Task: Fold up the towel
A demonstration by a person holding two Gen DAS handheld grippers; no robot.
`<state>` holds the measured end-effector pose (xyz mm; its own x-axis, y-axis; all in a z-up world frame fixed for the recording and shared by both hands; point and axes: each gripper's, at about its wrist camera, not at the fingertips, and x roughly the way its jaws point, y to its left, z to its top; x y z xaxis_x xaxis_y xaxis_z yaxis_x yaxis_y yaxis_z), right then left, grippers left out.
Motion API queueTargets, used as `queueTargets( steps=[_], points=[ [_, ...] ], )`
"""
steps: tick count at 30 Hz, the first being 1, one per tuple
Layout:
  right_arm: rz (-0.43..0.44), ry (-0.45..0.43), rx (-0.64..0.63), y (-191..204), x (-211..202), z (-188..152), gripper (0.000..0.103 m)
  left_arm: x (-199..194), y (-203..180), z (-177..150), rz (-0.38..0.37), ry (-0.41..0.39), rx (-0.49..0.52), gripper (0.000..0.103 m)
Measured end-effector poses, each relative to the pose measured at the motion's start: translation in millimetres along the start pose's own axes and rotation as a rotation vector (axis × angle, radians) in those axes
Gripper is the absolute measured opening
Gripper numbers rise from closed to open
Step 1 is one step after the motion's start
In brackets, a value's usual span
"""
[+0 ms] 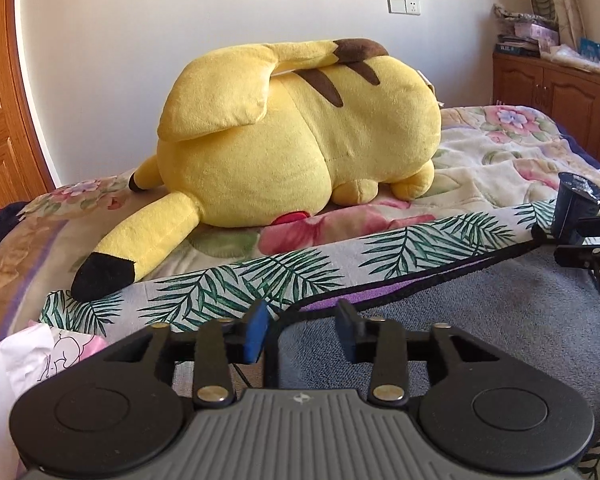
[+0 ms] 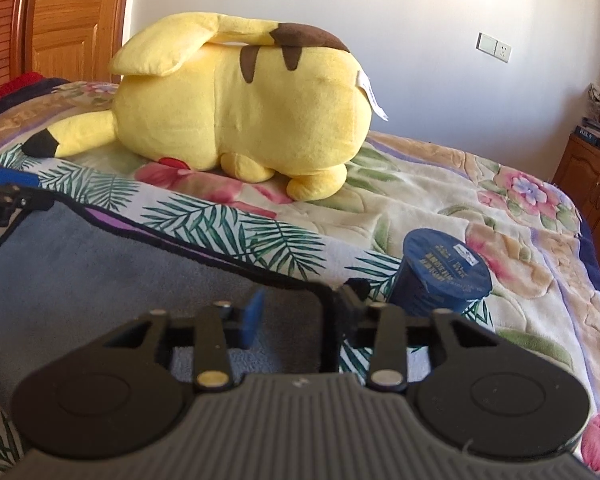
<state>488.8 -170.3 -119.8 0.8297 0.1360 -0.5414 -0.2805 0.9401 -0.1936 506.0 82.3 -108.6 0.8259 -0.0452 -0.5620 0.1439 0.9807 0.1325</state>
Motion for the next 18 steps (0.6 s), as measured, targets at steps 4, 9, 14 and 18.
queueTargets(
  steps=[4,9,14,18],
  points=[
    [0.011,-0.008,0.005,2.5,-9.3,3.0,0.05,-7.7,-4.0,0.8,-0.009,0.003,0.008,0.035],
    [0.028,-0.014,0.021,5.1,-27.6,5.6,0.053,-25.4,-6.6,1.8,-0.016,0.011,0.003,0.049],
    [0.049,-0.015,0.055,8.5,-55.9,4.9,0.053,-54.8,-6.5,3.8,-0.011,0.007,0.0,0.057],
    [0.064,-0.027,0.079,10.0,-82.4,8.9,0.053,-81.7,-7.6,7.6,-0.008,0.001,0.009,0.059]
  ],
)
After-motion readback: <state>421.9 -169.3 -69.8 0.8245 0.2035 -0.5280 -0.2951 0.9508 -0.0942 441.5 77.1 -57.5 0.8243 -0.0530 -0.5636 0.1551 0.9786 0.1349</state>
